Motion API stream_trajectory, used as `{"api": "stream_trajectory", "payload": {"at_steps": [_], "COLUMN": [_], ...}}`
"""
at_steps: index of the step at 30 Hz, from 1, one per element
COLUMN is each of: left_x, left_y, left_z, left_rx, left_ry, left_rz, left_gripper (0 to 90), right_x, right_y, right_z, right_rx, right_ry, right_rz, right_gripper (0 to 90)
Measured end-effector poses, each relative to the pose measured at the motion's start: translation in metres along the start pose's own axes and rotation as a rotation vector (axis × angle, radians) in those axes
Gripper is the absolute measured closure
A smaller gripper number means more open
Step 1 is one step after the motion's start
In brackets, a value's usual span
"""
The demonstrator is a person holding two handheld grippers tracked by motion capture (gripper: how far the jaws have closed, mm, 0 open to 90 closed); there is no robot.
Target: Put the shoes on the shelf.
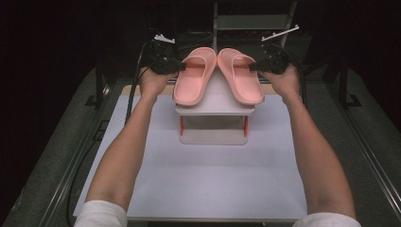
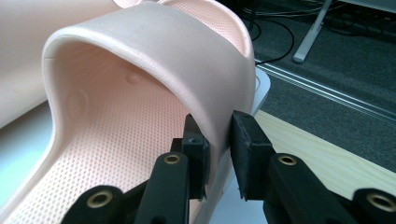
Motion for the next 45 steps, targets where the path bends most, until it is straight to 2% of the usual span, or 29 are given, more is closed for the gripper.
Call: {"api": "stream_trajectory", "payload": {"at_steps": [27, 38, 45], "left_x": [-0.001, -0.004, -0.009], "left_y": [0.002, 0.005, 0.004], "left_z": [0.0, -0.001, -0.003], "left_rx": [0.02, 0.016, 0.031], "left_ry": [0.003, -0.006, -0.02], "left_rz": [-0.011, -0.018, -0.017], "left_gripper": [74.4, 73.3, 73.2], "right_x": [-0.004, -0.01, -0.015], "right_y": [-0.013, -0.02, -0.024], "right_z": [0.003, 0.005, 0.005], "right_rx": [-0.013, -0.003, 0.007], "right_ry": [-0.002, -0.011, -0.018], "right_rz": [0.007, 0.004, 0.001], "right_gripper": [72.2, 70.6, 69.2]}}
Point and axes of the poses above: each handheld gripper's, and its own axes: x roughly backward along the jaws, z roughly out of its top, y roughly to its right, the point moved 2 cm from there along -x, roughly forward along the jaws, and after that the axes turned 1 degree about -z, right-handed, at the moved point
